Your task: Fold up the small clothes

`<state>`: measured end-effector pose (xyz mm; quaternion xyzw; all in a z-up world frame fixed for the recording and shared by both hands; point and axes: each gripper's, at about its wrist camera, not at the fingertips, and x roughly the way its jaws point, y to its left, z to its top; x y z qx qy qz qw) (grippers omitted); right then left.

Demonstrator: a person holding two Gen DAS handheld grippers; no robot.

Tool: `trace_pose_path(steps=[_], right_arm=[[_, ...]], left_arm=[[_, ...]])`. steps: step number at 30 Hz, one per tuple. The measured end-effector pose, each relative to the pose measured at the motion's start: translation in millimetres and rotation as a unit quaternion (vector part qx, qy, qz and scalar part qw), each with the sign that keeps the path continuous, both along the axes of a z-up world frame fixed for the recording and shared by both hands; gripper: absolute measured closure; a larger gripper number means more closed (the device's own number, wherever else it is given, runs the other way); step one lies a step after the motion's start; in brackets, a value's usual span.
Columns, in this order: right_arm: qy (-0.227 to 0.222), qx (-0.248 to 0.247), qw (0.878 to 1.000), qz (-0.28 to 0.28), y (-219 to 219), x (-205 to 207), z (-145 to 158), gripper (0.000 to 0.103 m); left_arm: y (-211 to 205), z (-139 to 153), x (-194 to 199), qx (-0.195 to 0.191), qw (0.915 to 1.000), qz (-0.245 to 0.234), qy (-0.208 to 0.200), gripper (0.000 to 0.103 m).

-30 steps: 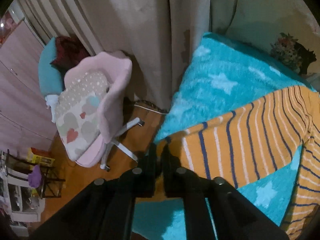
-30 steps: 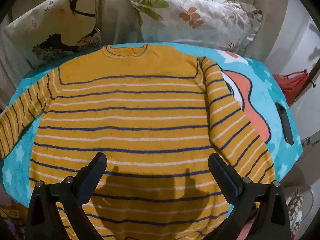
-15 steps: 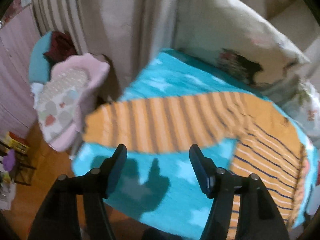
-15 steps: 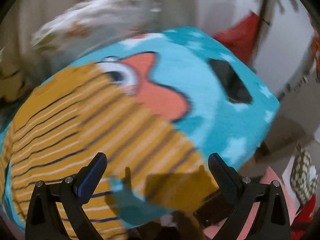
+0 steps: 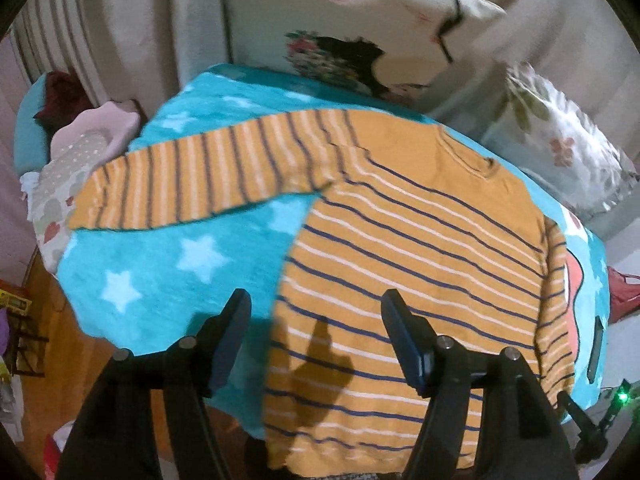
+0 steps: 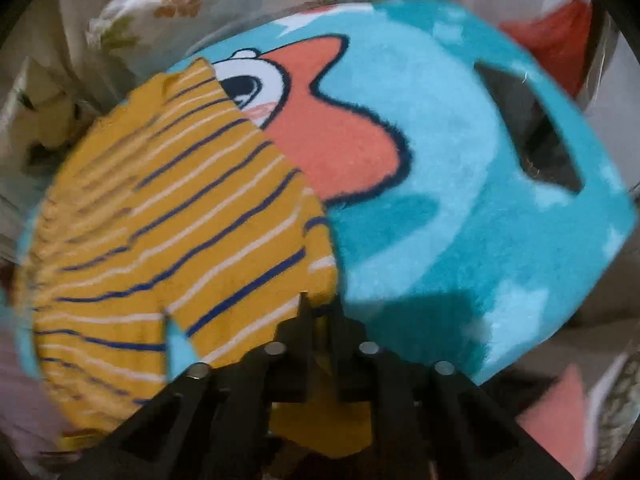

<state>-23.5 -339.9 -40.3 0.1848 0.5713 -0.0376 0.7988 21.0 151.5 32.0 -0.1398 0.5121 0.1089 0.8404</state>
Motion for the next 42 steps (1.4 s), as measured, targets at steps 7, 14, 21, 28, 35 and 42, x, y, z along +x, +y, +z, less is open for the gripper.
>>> trace_pose_path(steps=[7, 14, 21, 28, 35, 42], right_arm=[[-0.044, -0.035, 0.994, -0.094, -123.7, -0.6, 56.7, 0.096], [-0.050, -0.057, 0.990, -0.123, -173.5, 25.9, 84.1, 0.096], [-0.058, 0.052, 0.996, -0.042, -89.9, 72.1, 98.8, 0.096], [-0.048, 0.184, 0.980, 0.053, 69.0, 144.0, 104.8, 0.095], [-0.012, 0.219, 0.968, 0.120, 226.1, 225.2, 65.8, 0.095], [0.062, 0.258, 0.956, 0.128, 326.3, 286.6, -19.7, 0.080]], left_arm=[[-32.2, -7.8, -6.2, -0.024, 0.9996, 0.011, -0.005, 0.036], [-25.0, 0.5, -23.6, -0.004, 0.9993, 0.035, -0.006, 0.036], [10.4, 3.2, -24.0, -0.008, 0.9987, 0.047, -0.017, 0.034], [65.1, 1.1, -9.2, -0.023, 0.9988, 0.033, -0.027, 0.034], [140.9, -5.7, -6.4, -0.017, 0.9990, 0.035, -0.021, 0.034], [196.8, -23.8, -17.4, -0.012, 0.9986, 0.051, 0.008, 0.034]])
